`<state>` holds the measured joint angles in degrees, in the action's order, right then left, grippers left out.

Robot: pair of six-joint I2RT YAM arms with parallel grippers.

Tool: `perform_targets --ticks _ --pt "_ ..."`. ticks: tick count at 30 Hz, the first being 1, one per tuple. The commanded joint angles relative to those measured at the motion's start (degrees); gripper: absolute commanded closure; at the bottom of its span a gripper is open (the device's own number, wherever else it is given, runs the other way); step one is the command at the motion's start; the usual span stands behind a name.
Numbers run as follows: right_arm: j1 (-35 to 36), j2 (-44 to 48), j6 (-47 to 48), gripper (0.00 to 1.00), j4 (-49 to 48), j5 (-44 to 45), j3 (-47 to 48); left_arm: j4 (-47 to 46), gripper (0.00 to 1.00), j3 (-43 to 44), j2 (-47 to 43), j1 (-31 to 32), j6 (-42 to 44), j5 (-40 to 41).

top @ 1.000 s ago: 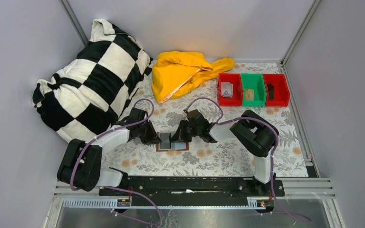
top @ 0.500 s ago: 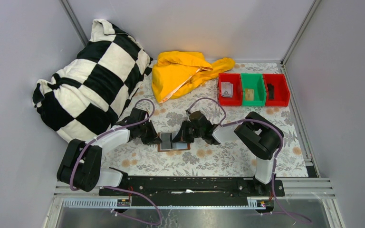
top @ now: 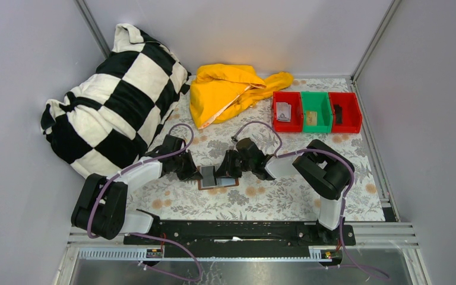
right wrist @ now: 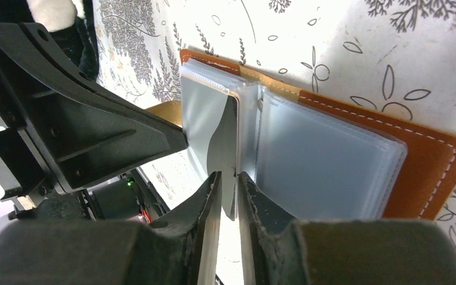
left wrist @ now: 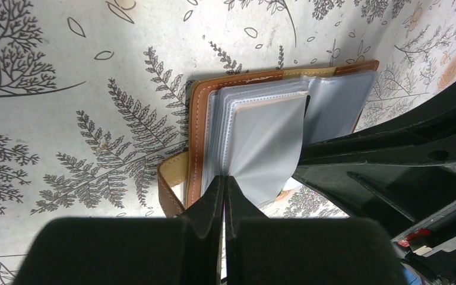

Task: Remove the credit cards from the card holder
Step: Remove the credit card from the card holder.

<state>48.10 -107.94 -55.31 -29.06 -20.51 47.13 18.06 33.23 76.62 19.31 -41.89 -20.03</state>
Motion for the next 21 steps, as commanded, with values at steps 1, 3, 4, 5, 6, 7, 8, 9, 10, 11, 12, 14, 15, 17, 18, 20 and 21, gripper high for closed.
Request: perform_targets --ticks 1,3,4,5,6,7,8,9,10,11,12,14,15,17,18,20,21 --pt "0.2 -0.3 -0.5 0.76 -3.1 -1.1 2.1 -1.7 1.00 -0.7 0.0 0.2 0.9 -1.1" --pt "0.2 -0.7 -1.0 0.73 -4.1 -1.6 2.2 -1.7 1.00 -0.9 -0.1 0.2 1.0 -1.1" --pt "0.2 -0.8 -1.1 0.72 -4.4 -1.9 2.4 -1.7 1.00 -0.9 0.0 0.2 0.9 -1.3" --pt "0.2 -0.9 -1.2 0.72 -4.4 -2.1 2.6 -1.7 1.00 -0.9 0.1 0.2 0.9 -1.4" --pt "0.2 -1.1 -1.2 0.71 -4.5 -2.4 2.9 -1.8 1.00 -0.9 0.1 0.2 0.9 -1.5" --pt "0.2 -1.2 -1.0 0.71 -4.3 -2.6 3.2 -2.0 1.00 -0.9 0.1 0.2 0.9 -1.6" --pt "0.2 -1.4 -1.0 0.71 -4.2 -2.6 3.5 -2.1 1.00 -1.0 0.1 0.2 0.9 -1.8" --pt "0.2 -1.6 -0.9 0.71 -4.1 -2.7 3.7 -2.3 1.00 -1.0 0.2 0.2 0.9 -2.0" --pt "0.2 -1.8 -1.0 0.71 -4.0 -2.8 3.9 -2.4 1.00 -1.0 0.2 0.2 0.9 -2.2" --pt "0.2 -2.1 -1.0 0.71 -4.0 -2.9 4.1 -2.6 1.00 -0.9 0.3 0.2 1.0 -2.4" --pt "0.2 -2.3 -1.1 0.71 -4.2 -3.0 4.2 -2.7 1.00 -0.9 0.4 0.3 1.0 -2.5" --pt "0.2 -2.5 -1.2 0.71 -4.3 -2.9 4.1 -2.7 1.00 -0.8 0.5 0.2 1.1 -2.7" --pt "0.2 -2.5 -1.4 0.74 -4.5 -2.8 3.8 -2.8 1.00 -0.9 0.5 0.3 1.1 -2.8" --pt "0.2 -2.3 -1.7 0.81 -4.8 -2.6 3.2 -3.0 1.00 -1.0 0.6 0.3 1.0 -2.8" --pt "0.2 -2.1 -1.7 0.84 -4.8 -2.4 2.9 -3.1 1.00 -1.1 0.5 0.3 1.0 -2.9" --pt "0.2 -1.9 -1.6 0.90 -4.7 -2.2 2.3 -3.2 1.00 -1.1 0.6 0.3 1.0 -3.0" --pt "0.1 -1.8 -1.5 0.94 -4.8 -2.2 2.0 -3.2 1.00 -1.1 0.6 0.2 1.0 -2.9"
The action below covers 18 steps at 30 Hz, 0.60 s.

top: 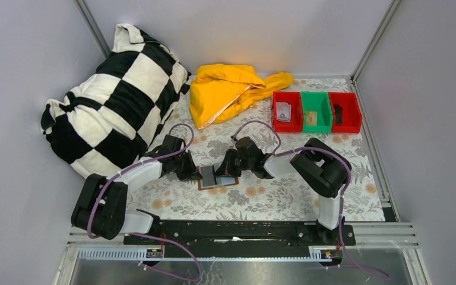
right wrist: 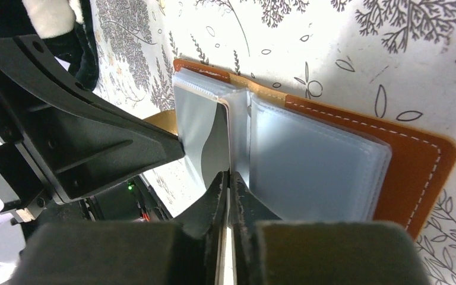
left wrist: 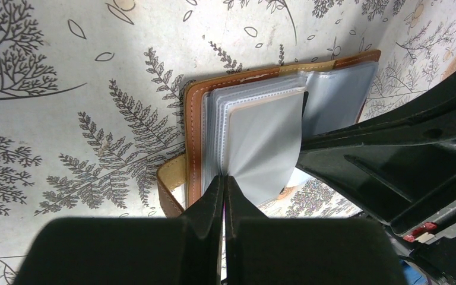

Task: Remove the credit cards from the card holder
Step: Remove the credit card from the card holder.

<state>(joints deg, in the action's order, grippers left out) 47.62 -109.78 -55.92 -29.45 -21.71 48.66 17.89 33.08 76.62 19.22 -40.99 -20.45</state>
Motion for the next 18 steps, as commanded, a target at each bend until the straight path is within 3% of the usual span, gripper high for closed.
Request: perform_targets --ticks 1,11,18 --pt "0.6 0.2 -0.9 1.00 -4.6 -0.8 0.1 -3.0 1.00 -0.9 0.6 0.4 0.1 -2.6" --pt "-3.5 7.0 2.9 1.00 -2.5 0.5 -5.9 -3.0 1.00 -1.2 0.8 0.4 0.3 -3.0" --pt "-3.6 8.7 5.1 1.00 -0.9 -0.3 -5.3 -4.4 1.00 -1.4 1.2 0.4 0.3 -5.3"
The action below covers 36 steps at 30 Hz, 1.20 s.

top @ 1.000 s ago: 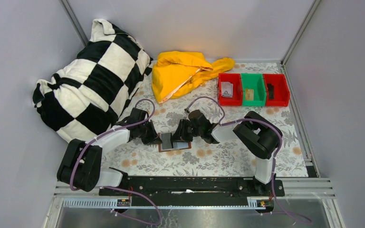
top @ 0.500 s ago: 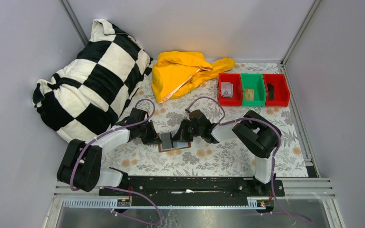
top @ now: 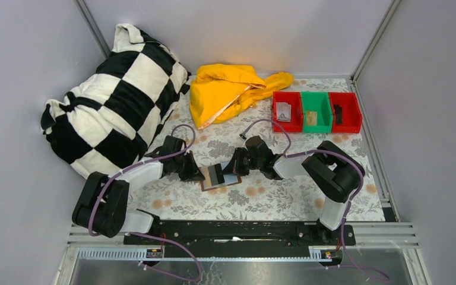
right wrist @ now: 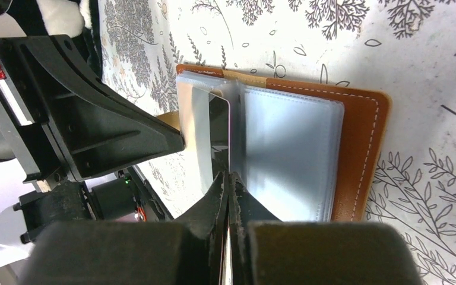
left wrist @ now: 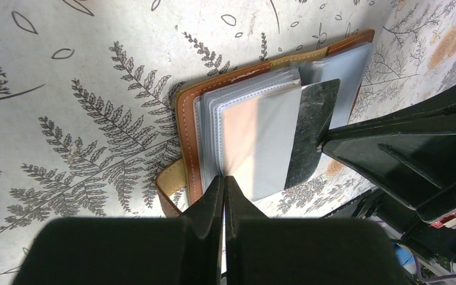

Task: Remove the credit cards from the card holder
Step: Remove the credit card from the card holder.

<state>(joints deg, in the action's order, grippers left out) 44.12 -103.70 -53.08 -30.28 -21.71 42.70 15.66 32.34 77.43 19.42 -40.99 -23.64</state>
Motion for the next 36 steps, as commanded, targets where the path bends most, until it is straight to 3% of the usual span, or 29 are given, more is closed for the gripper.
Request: perform_targets --ticks 1,6,9,11,23,31,36 --pt "-0.1 2.6 2.3 1.00 -0.1 -0.3 0.8 -2.1 1.00 -0.6 0.4 0.2 0.3 -2.0" --pt "-0.3 2.5 2.4 0.97 -0.1 -1.1 1.2 -2.1 1.00 -0.6 0.2 0.2 0.3 -2.2" --pt "-0.6 1.2 2.1 0.68 -0.5 -2.4 1.4 -2.1 1.00 -0.5 0.3 0.2 0.4 -2.3" --pt "-1.2 0.6 1.5 0.60 -1.5 -3.0 1.0 -2.1 1.00 -0.4 0.4 0.2 0.6 -2.8" --pt "-2.4 -3.8 0.9 0.58 -1.4 -5.8 2.8 -2.1 1.00 0.0 0.1 0.6 0.8 -3.7" --pt "-3.0 -6.5 -4.9 0.55 -10.5 -7.1 -2.1 -2.4 1.00 -0.1 0.5 0.7 0.8 -3.8" --pt "-3.8 -4.9 -4.5 0.55 -9.5 -5.9 -3.4 -2.4 1.00 0.0 0.6 0.8 0.8 -3.7"
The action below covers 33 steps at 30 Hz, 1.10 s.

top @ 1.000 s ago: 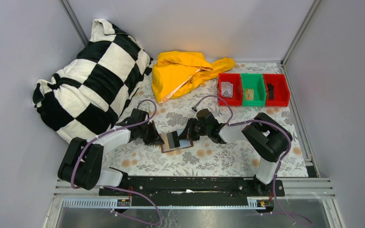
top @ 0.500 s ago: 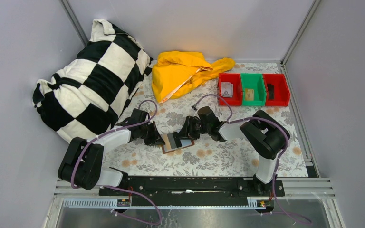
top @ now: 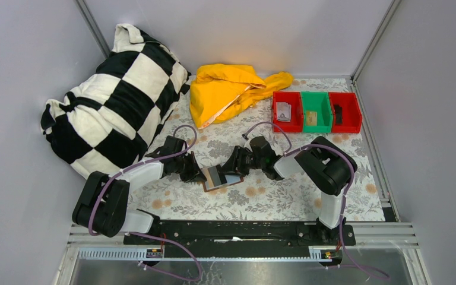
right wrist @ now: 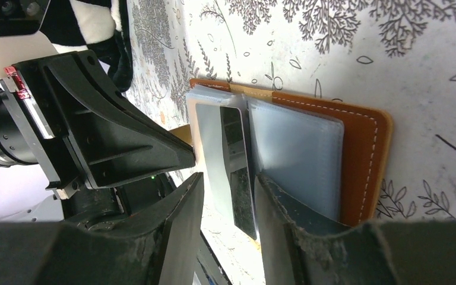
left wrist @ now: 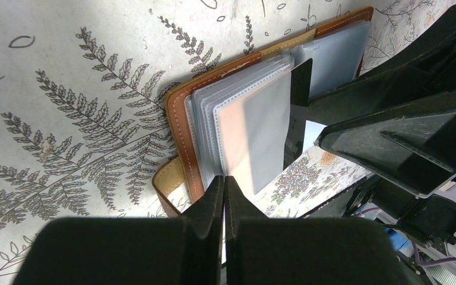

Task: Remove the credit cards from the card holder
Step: Remove the credit card from the card holder.

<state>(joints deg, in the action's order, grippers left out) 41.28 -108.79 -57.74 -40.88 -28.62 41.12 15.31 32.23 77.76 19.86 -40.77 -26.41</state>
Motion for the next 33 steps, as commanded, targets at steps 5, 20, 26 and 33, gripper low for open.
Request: perform_targets --ticks 5,20,26,33 --pt "-1.6 1.9 3.1 0.54 5.1 1.9 -1.5 -2.1 1.00 0.2 0.1 0.3 0.7 -0.8" --pt "-1.6 -3.2 -1.1 0.55 -3.5 -3.2 -3.4 -3.4 1.00 0.1 2.2 0.6 0.6 -2.1" --pt "-1.6 -3.5 -1.1 0.55 -4.0 -3.2 -4.0 -3.1 1.00 1.0 0.0 1.6 1.0 -2.0" --pt "-1.6 -3.8 -0.3 0.69 -2.7 -3.3 -2.9 3.4 0.97 8.2 -6.5 4.2 2.8 1.8"
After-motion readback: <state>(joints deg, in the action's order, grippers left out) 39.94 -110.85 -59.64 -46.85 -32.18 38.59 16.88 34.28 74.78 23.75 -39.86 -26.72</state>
